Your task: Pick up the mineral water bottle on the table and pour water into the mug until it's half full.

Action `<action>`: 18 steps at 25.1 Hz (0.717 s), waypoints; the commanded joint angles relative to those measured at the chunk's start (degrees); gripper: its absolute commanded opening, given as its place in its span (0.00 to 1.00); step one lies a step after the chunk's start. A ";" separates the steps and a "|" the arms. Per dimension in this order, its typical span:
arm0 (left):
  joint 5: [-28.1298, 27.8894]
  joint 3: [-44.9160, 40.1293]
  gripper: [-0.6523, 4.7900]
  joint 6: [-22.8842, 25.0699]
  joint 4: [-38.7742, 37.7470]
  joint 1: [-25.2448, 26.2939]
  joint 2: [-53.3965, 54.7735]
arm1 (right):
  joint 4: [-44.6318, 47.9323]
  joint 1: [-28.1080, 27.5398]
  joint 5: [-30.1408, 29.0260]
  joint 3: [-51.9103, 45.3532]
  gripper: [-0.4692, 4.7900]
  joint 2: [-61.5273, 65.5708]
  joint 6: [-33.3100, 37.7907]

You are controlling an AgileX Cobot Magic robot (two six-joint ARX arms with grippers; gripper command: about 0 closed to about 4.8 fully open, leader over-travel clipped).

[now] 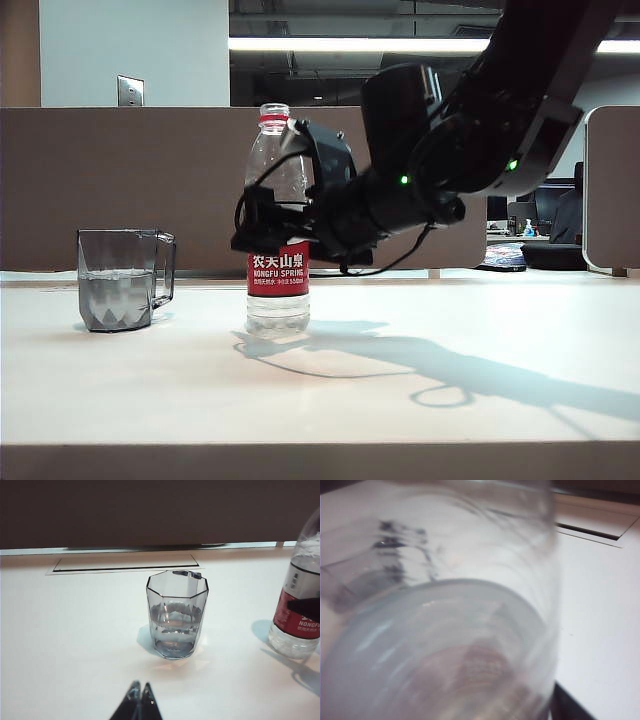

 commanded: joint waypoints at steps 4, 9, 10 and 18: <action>0.13 0.17 0.11 0.02 0.52 0.02 0.00 | 1.09 0.00 0.13 -6.82 1.00 -6.84 0.35; 0.13 0.17 0.11 0.02 0.55 0.13 0.00 | 1.07 0.02 0.11 -16.41 1.00 -17.46 4.87; 0.13 0.20 0.11 0.02 0.55 0.15 0.00 | 1.03 0.02 -0.02 -17.55 1.00 -18.86 5.97; 0.31 0.20 0.11 0.02 0.52 4.46 0.00 | 0.02 0.09 -3.82 -29.55 0.94 -36.92 13.68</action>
